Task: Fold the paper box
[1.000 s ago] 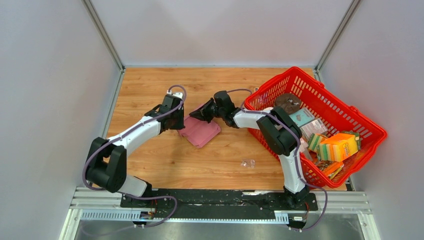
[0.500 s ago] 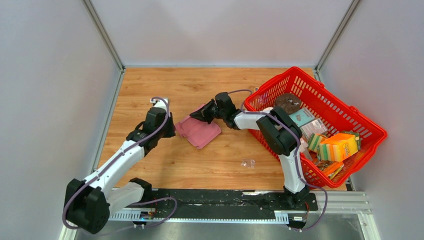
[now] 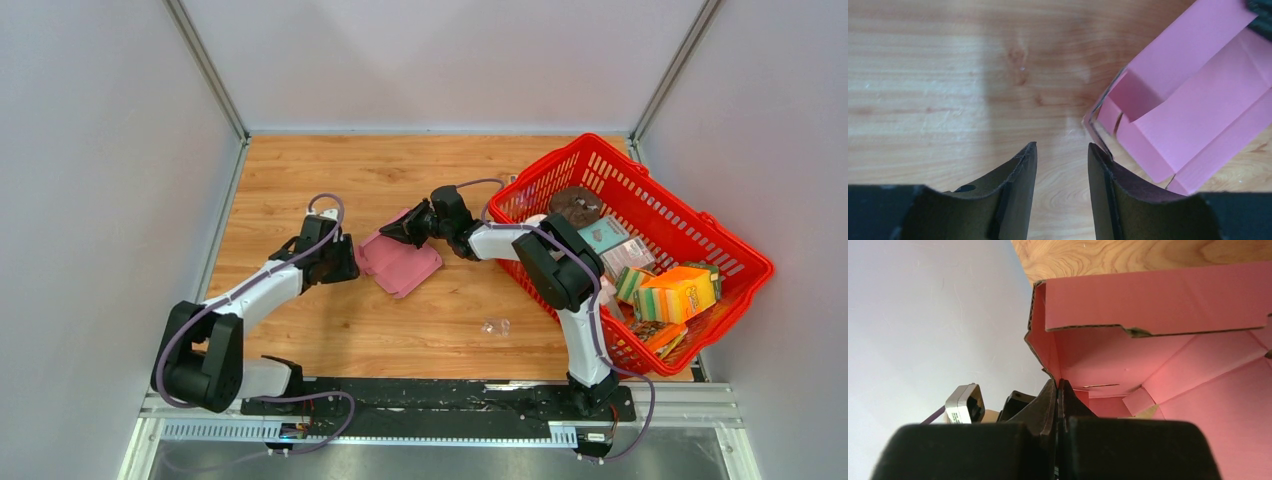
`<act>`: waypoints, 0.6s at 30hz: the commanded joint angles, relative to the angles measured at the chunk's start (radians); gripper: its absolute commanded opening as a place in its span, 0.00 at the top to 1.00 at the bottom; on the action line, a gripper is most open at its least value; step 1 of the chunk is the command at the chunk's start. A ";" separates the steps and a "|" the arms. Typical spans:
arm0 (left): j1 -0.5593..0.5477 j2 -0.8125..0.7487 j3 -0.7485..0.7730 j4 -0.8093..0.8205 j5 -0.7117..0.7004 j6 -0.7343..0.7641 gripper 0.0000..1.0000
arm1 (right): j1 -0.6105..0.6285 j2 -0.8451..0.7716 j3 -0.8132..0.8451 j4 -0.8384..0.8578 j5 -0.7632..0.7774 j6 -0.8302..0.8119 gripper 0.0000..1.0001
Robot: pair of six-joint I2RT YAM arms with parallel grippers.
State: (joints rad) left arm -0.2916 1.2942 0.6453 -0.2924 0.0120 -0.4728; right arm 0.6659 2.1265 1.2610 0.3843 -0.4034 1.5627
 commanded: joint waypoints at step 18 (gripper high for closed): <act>-0.118 0.079 0.100 0.167 -0.061 0.046 0.54 | -0.002 -0.025 -0.038 0.024 -0.005 0.017 1.00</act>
State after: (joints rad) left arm -0.4080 1.3876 0.7258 -0.1528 0.0006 -0.4320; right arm 0.6659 2.1265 1.2526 0.4011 -0.4030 1.5665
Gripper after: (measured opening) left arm 0.448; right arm 0.007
